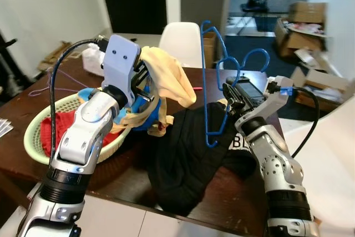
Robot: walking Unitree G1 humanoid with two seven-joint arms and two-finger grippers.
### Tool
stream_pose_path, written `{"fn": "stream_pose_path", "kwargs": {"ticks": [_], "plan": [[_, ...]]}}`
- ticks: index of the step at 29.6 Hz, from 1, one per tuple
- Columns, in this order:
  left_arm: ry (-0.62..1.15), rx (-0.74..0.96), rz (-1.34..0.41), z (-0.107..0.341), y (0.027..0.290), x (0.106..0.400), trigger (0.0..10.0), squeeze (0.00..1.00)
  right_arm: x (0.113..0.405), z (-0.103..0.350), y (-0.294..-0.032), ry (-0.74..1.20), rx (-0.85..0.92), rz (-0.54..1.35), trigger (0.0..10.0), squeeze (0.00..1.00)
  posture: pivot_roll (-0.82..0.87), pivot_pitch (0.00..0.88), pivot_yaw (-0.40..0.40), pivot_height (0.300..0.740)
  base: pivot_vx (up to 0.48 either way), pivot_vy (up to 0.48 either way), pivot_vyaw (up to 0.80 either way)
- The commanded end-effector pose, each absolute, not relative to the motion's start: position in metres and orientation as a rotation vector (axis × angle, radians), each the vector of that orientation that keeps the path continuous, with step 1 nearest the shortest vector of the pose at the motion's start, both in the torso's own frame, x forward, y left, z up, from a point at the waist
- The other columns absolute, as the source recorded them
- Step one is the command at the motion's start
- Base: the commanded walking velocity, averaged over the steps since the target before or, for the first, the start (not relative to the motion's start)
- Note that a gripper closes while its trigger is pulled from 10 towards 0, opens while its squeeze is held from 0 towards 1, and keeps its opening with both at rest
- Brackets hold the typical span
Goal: Hang hanger
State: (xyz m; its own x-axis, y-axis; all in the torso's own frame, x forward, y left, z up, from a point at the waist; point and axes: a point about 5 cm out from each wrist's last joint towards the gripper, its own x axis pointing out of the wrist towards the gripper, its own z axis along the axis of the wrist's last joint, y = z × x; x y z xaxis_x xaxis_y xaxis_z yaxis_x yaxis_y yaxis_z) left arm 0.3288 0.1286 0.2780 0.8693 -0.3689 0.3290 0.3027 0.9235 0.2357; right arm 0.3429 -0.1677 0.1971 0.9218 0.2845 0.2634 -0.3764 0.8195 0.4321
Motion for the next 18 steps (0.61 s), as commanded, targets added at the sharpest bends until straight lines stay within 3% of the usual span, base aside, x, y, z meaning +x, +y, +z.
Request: {"fn": "stream_pose_path", "kwargs": {"ticks": [1,3,13,18], "plan": [[-0.419,0.186,-0.364,0.291,0.123,0.326,10.0,0.00,0.345,0.199,-0.169,-0.210,0.487,0.353,10.0,0.00,0.07,0.000,0.005,0.740,0.000,-0.461,0.00],[-0.421,0.186,-0.369,0.292,0.122,0.326,10.0,0.00,0.345,0.200,-0.168,-0.210,0.484,0.356,10.0,0.00,0.07,0.000,0.005,0.740,0.000,-0.461,0.00],[-0.425,0.165,-0.373,0.297,0.119,0.322,10.0,0.00,0.349,0.202,-0.160,-0.207,0.471,0.387,10.0,0.00,0.08,0.000,-0.003,0.740,0.000,0.000,0.00],[-0.476,0.157,-0.391,0.311,0.118,0.319,10.0,0.00,0.350,0.202,-0.159,-0.208,0.468,0.395,10.0,0.00,0.08,0.000,-0.010,0.740,0.000,-0.430,0.00]]}}
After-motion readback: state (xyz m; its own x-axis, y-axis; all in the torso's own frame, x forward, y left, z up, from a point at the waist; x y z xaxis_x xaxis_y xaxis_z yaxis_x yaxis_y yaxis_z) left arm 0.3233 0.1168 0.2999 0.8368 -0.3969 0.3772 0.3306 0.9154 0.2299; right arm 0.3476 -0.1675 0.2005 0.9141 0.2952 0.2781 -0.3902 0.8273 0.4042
